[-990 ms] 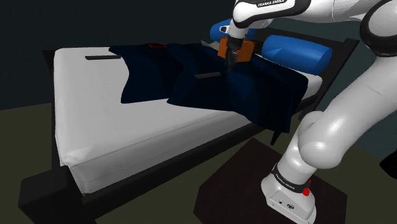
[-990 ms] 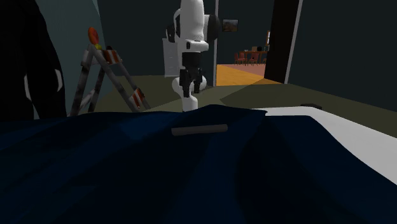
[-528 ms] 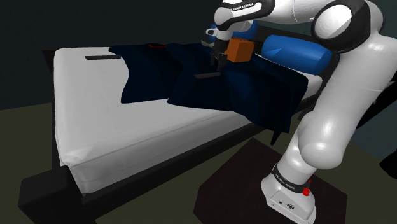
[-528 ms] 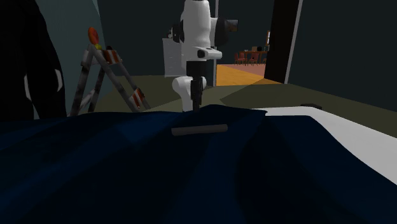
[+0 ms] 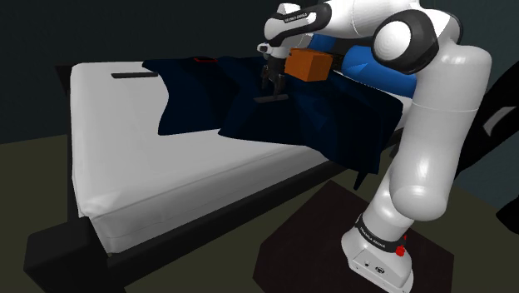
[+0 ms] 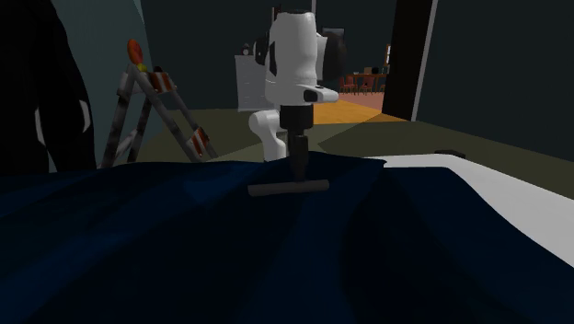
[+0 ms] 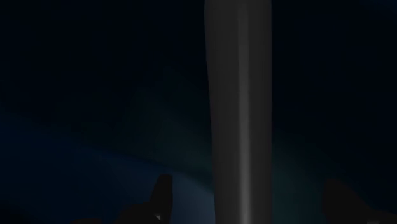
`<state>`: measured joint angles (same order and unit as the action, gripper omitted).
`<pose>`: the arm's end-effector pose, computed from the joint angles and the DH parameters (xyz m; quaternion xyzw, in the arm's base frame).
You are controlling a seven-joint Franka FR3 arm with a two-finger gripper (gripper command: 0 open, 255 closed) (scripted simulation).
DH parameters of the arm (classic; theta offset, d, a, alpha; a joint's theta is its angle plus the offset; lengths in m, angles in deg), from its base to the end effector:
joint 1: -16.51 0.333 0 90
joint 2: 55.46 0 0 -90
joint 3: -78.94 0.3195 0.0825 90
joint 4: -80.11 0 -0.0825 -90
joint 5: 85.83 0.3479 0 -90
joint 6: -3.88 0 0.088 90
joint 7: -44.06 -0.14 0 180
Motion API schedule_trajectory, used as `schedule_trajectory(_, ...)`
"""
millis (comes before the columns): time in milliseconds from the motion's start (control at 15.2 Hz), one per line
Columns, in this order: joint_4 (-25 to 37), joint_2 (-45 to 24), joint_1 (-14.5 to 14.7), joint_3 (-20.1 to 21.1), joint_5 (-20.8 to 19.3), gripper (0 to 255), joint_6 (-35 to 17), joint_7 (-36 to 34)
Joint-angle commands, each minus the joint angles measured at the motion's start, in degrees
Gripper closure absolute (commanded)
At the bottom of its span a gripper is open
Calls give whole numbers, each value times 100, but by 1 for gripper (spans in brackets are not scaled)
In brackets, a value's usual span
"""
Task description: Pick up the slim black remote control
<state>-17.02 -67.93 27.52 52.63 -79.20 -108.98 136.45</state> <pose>0.5845 -0.1295 0.4655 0.7900 0.6118 0.0290 0.0287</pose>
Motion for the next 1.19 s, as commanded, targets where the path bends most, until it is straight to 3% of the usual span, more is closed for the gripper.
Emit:
schedule_trajectory(0, -125, -24, 2, 8, 17, 0, -149, 22)
schedule_trajectory(264, -273, -65, 1, 16, 44, 0, -333, 42)
schedule_trajectory(330, -290, -42, 7, 15, 34, 255, -330, 35)
schedule_trajectory(924, -273, -65, 0, 16, 45, 255, -333, 42)
schedule_trajectory(1122, -100, -18, 2, 6, 13, 255, -118, 19)
